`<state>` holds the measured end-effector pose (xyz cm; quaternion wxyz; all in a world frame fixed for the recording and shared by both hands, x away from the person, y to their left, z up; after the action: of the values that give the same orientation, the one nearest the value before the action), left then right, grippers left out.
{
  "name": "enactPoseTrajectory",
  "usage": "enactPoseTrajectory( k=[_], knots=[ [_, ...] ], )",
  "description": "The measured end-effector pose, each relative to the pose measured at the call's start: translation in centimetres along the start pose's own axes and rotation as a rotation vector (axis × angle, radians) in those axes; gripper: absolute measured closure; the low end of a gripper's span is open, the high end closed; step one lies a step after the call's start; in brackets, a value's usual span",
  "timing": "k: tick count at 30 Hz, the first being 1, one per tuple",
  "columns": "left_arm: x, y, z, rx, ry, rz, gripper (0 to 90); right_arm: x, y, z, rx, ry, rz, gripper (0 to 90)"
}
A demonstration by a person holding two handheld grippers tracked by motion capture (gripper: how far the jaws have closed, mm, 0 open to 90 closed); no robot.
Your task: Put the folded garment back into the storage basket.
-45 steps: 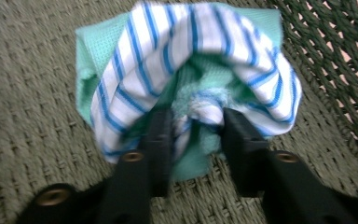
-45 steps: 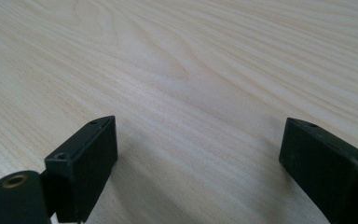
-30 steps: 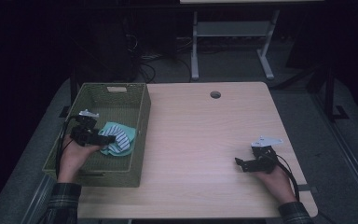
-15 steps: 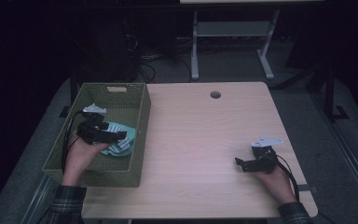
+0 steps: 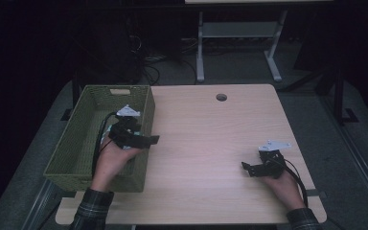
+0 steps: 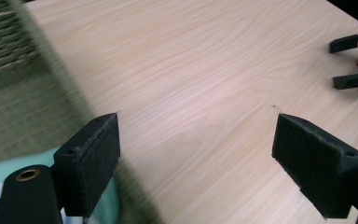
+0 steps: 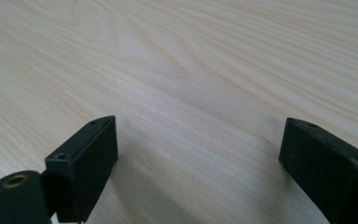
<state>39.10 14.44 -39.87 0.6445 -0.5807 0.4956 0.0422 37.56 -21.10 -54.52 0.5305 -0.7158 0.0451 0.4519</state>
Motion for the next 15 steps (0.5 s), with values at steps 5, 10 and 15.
enactPoseTrajectory(
  k=[5, 10, 15],
  knots=[
    [1.8, -0.3, -2.5, 0.026, 0.05, 0.012, 14.7, 0.0, 0.0, 0.0, 0.0, 0.0, 0.0, 10.9],
    [3.7, 0.0, -4.8, 0.049, 0.087, 0.036, 14.7, 0.0, 0.0, 0.0, 0.0, 0.0, 0.0, 10.9],
    [5.5, 0.2, -6.7, 0.069, 0.111, 0.042, 14.7, 0.0, 0.0, 0.0, -0.001, 0.0, 0.0, 10.9]
  ],
)
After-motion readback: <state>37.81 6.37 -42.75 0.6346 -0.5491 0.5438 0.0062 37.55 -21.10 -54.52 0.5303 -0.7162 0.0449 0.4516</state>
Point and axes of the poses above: each handheld gripper's, and its own axes: x roughly forward along the jaws, y roughly out of its underside, z roughly to its left, the point moved 9 cm from there along x, roughly forward along the jaws, and after that the axes turned 5 degrees about -x, right-handed, at the moved point
